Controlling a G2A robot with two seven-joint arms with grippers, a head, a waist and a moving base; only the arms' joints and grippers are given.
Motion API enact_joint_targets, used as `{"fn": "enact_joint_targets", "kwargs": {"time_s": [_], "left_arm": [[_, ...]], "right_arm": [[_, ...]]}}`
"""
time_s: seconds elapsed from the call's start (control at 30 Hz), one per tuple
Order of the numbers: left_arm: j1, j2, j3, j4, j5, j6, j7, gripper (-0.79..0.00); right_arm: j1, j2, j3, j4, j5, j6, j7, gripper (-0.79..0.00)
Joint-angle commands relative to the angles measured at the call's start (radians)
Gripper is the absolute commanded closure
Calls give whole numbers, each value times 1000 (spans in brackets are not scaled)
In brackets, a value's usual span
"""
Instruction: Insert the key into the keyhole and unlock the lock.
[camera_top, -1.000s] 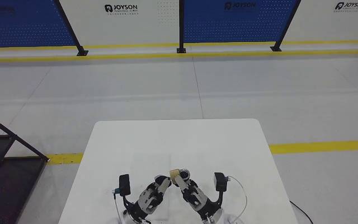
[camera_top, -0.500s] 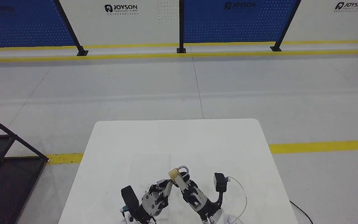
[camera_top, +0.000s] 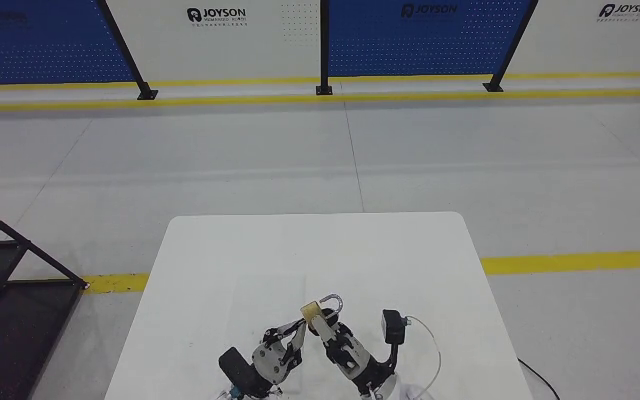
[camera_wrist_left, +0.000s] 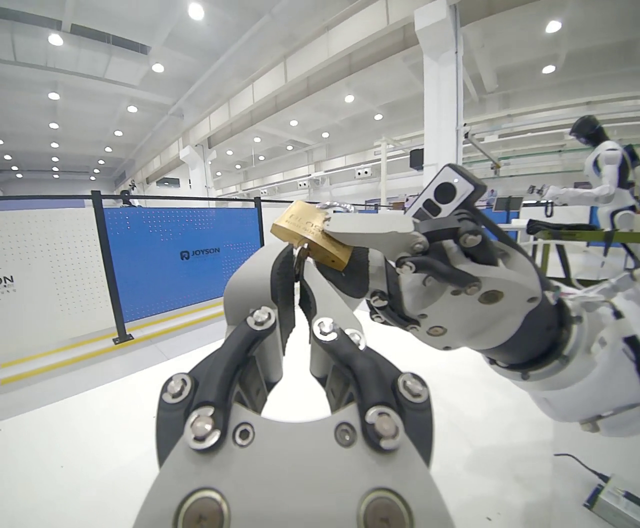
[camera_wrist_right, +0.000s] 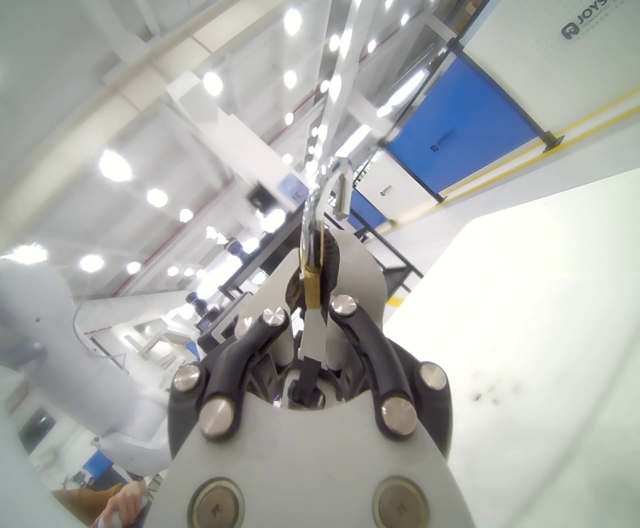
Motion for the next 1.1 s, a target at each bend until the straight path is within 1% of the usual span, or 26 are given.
{"fn": "enact_joint_targets", "kwargs": {"time_s": [0.0,0.1,0.2,0.23,0.27,0.3,0.33,0.43,0.5,0.57,0.67,0.77,0.87,0.97,1.07], "left_arm": [[-4,0,3,4,9,18,5,0],[-11,-1,4,12,30,54,13,0],[-15,-2,11,16,17,55,24,0],[-15,-3,13,17,5,51,26,-274],[-15,-3,15,16,-7,43,26,-388],[-14,-4,17,12,-23,30,31,-763],[-13,-4,18,11,-35,19,32,-785],[-2,-1,22,-5,-93,-70,27,-785],[16,5,16,-23,-134,-150,18,-785],[40,15,-9,-46,-163,-216,25,-785],[101,34,-71,-90,-235,-340,30,-785],[174,57,-165,-128,-318,-463,17,-785],[247,79,-271,-152,-408,-584,9,-785],[299,93,-360,-172,-487,-620,-26,-785],[328,101,-418,-172,-546,-649,-54,-785]], "right_arm": [[0,0,0,0,-1,1,-1,0],[0,1,-1,-1,-1,1,-2,0],[1,1,-1,-1,-1,3,-3,0],[1,1,-1,-2,0,3,-4,0],[2,1,-1,-2,0,4,-5,0],[2,1,0,-2,2,7,-7,0],[3,1,1,-2,3,10,-10,0],[5,1,3,-3,4,19,-22,0],[9,0,6,0,7,28,-26,0],[15,-1,8,3,15,39,-28,0],[30,-2,4,17,22,82,8,0],[60,-5,-15,40,33,143,90,0],[110,-10,-45,72,37,232,230,0],[158,-19,-89,105,23,317,356,0],[201,-32,-153,142,-40,410,444,0]]}}
